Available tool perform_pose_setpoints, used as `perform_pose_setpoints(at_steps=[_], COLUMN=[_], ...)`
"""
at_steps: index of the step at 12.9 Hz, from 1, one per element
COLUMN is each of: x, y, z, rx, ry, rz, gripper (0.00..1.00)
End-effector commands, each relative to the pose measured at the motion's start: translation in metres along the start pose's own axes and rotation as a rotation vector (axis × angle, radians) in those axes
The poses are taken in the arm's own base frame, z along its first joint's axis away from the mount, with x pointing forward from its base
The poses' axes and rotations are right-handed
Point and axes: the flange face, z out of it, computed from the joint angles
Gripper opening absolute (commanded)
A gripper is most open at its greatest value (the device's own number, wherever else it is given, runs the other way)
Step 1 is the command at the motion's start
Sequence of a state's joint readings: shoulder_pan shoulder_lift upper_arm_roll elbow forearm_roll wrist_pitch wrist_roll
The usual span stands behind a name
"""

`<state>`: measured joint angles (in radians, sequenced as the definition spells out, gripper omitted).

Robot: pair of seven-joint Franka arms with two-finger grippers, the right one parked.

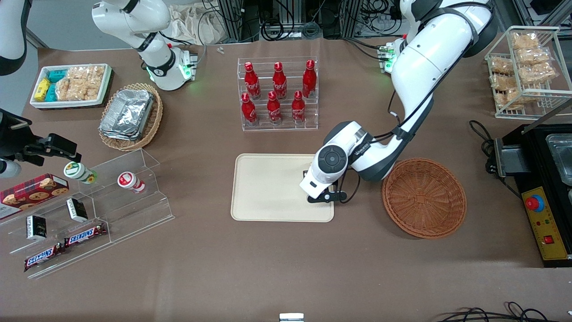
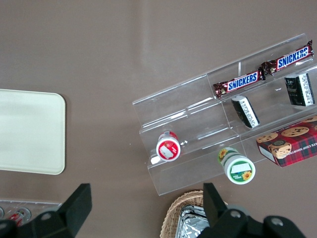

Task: Place sandwich from basket to tray
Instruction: 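Lower the sandwich onto the tray and open the left gripper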

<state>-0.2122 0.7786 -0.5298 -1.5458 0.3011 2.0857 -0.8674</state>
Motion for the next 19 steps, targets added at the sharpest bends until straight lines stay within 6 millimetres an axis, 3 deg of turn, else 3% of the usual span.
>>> perform_pose_setpoints(at_steps=[1,19], x=[-0.002,0.002], y=[0.001,0.006], z=[0.005,-0.012], rx=[0.027,0.047], ry=[0.019,0.101], rz=[0.029,0.051], gripper=[0.00,0.04])
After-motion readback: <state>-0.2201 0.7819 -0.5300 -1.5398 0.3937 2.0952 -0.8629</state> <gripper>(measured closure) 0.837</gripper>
